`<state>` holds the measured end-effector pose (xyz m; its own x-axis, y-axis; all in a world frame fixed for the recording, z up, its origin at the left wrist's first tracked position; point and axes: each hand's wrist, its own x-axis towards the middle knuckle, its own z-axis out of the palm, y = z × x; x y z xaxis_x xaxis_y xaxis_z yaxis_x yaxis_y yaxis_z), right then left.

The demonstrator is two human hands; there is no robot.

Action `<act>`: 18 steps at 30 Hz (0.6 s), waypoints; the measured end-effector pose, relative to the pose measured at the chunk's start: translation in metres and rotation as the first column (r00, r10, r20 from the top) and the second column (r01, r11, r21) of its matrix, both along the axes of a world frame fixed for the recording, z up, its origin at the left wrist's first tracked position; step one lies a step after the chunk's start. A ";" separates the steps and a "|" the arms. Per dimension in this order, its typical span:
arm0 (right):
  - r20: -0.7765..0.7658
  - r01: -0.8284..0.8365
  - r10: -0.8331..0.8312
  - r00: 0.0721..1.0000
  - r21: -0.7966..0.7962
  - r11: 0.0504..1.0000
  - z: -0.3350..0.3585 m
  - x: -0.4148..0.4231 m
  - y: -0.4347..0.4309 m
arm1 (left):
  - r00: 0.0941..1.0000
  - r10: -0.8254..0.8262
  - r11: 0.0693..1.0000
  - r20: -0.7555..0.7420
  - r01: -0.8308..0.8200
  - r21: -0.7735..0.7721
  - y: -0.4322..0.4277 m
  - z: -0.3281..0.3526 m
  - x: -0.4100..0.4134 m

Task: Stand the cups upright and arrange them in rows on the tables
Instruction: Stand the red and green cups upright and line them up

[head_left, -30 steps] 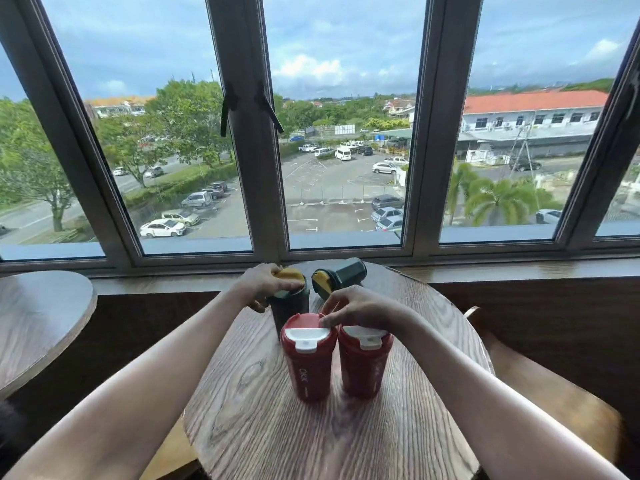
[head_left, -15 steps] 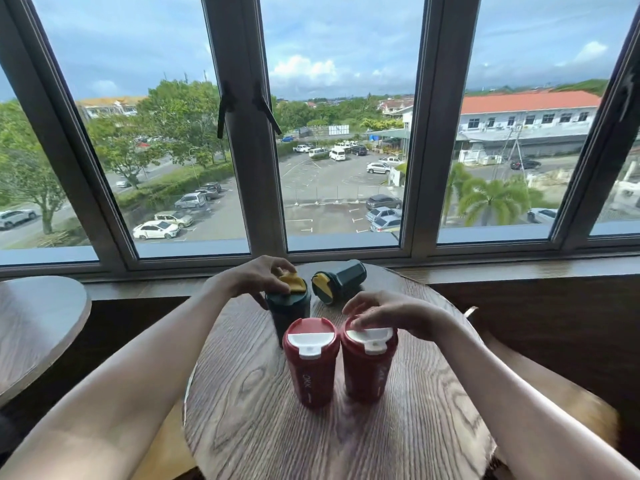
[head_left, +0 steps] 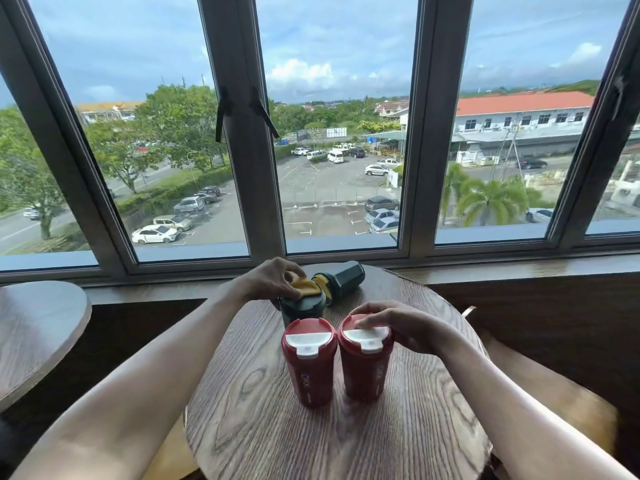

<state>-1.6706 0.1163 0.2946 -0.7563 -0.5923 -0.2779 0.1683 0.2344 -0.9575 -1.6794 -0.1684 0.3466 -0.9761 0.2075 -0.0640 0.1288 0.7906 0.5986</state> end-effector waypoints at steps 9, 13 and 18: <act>0.017 -0.010 0.011 1.000 -0.016 1.000 -0.001 0.001 0.000 | 1.000 -0.026 0.998 0.013 0.025 0.053 0.004 -0.003 0.003; 0.031 -0.001 0.002 1.000 -0.033 0.999 -0.002 0.001 0.000 | 0.999 -0.033 0.998 0.009 0.032 0.062 0.005 -0.005 0.006; 0.021 0.001 0.000 1.000 -0.013 1.000 -0.001 0.005 0.001 | 0.997 0.002 0.992 0.074 -0.012 0.128 0.003 -0.007 0.008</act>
